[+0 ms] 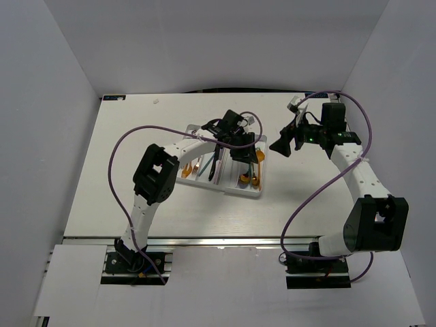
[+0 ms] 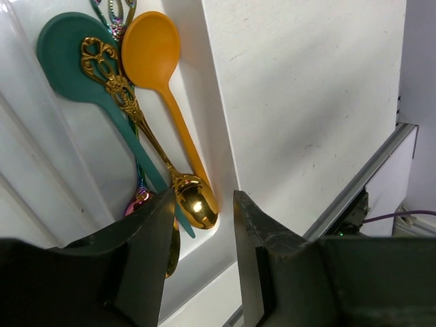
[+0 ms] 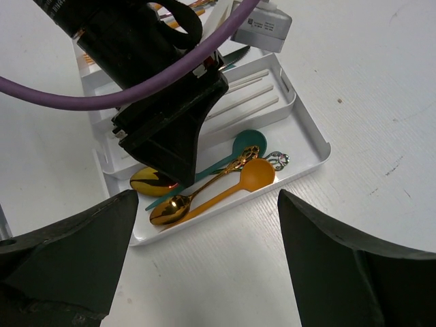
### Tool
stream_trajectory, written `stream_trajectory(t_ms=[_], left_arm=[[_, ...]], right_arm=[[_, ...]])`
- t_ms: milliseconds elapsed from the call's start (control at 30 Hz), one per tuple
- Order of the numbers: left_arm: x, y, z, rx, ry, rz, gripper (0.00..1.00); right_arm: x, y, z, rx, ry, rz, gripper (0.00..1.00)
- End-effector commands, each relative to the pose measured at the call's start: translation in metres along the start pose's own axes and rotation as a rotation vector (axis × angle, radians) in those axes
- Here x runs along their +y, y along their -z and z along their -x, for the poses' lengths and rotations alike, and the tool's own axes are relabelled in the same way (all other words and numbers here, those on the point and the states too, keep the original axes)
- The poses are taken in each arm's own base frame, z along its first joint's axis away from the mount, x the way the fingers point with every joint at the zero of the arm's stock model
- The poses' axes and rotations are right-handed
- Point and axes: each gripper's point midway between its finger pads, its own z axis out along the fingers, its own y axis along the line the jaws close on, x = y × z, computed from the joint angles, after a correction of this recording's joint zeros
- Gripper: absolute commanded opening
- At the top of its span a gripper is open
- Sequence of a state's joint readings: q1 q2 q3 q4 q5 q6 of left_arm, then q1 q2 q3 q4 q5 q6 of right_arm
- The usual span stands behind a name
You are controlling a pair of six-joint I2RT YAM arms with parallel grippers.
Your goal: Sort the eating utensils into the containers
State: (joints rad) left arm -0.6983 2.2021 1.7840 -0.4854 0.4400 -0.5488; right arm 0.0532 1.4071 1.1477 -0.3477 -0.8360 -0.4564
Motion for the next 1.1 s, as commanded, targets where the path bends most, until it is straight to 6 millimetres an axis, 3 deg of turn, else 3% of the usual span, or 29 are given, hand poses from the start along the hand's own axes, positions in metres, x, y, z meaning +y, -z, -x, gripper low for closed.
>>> stream_trajectory(t_ms=[0, 100, 167, 200, 233, 267, 300, 333, 367, 400, 500, 533, 567, 633, 667, 733, 767, 900, 1067], left_arm=[[-0.034, 0.046, 0.031, -0.117, -0.091, -0.020, 0.50], [-0.049, 0.075, 0.041, -0.182, -0.137, -0.019, 0.50], [-0.049, 0.087, 0.038, -0.198, -0.161, -0.005, 0.55], [-0.058, 0.107, 0.043, -0.246, -0.181, 0.001, 0.58], [-0.051, 0.112, 0.037, -0.249, -0.188, 0.024, 0.64], [-0.051, 0.120, 0.036, -0.269, -0.196, 0.036, 0.80], [-0.059, 0.145, 0.042, -0.336, -0.214, 0.045, 0.91], [-0.051, 0.149, 0.034, -0.337, -0.212, 0.070, 0.98], [-0.049, 0.158, 0.033, -0.358, -0.218, 0.083, 0.98], [-0.057, 0.183, 0.037, -0.423, -0.228, 0.085, 0.98], [-0.046, 0.207, 0.027, -0.469, -0.215, 0.104, 0.98], [-0.053, 0.230, 0.028, -0.525, -0.225, 0.097, 0.98], [-0.042, 0.234, 0.022, -0.532, -0.210, 0.118, 0.98], [-0.041, 0.251, 0.019, -0.581, -0.210, 0.123, 0.98], [-0.042, 0.272, 0.020, -0.637, -0.212, 0.135, 0.98], [-0.032, 0.283, 0.014, -0.666, -0.199, 0.165, 0.98], [-0.032, 0.298, 0.013, -0.710, -0.197, 0.176, 0.98], [-0.021, 0.321, 0.007, -0.769, -0.178, 0.229, 0.98], [-0.017, 0.329, 0.003, -0.785, -0.160, 0.244, 0.98]], right_arm=[[0.002, 0.011, 0.019, -0.022, 0.065, -0.019, 0.89], [0.003, 0.015, 0.023, -0.020, 0.091, -0.023, 0.89], [0.003, 0.017, 0.023, -0.012, 0.087, -0.033, 0.89], [0.003, 0.019, 0.023, -0.008, 0.089, -0.044, 0.89], [0.004, 0.020, 0.022, -0.001, 0.089, -0.044, 0.89], [0.004, 0.022, 0.025, 0.000, 0.095, -0.051, 0.89], [0.003, 0.024, 0.025, 0.004, 0.097, -0.060, 0.89], [0.003, 0.025, 0.026, 0.008, 0.104, -0.063, 0.89], [0.004, 0.026, 0.025, 0.019, 0.099, -0.061, 0.89], [0.002, 0.028, 0.030, 0.018, 0.111, -0.071, 0.89], [-0.001, 0.031, 0.037, 0.025, 0.113, -0.088, 0.89], [-0.003, 0.032, 0.039, 0.025, 0.108, -0.098, 0.89], [-0.004, 0.033, 0.042, 0.022, 0.093, -0.106, 0.89], [-0.007, 0.037, 0.048, 0.021, 0.086, -0.132, 0.89], [-0.007, 0.037, 0.049, 0.021, 0.085, -0.134, 0.89], [-0.006, 0.041, 0.054, 0.014, 0.085, -0.149, 0.89], [-0.007, 0.042, 0.056, 0.013, 0.075, -0.161, 0.89], [-0.006, 0.046, 0.061, 0.005, 0.044, -0.179, 0.89], [-0.006, 0.047, 0.062, -0.004, -0.023, -0.199, 0.89]])
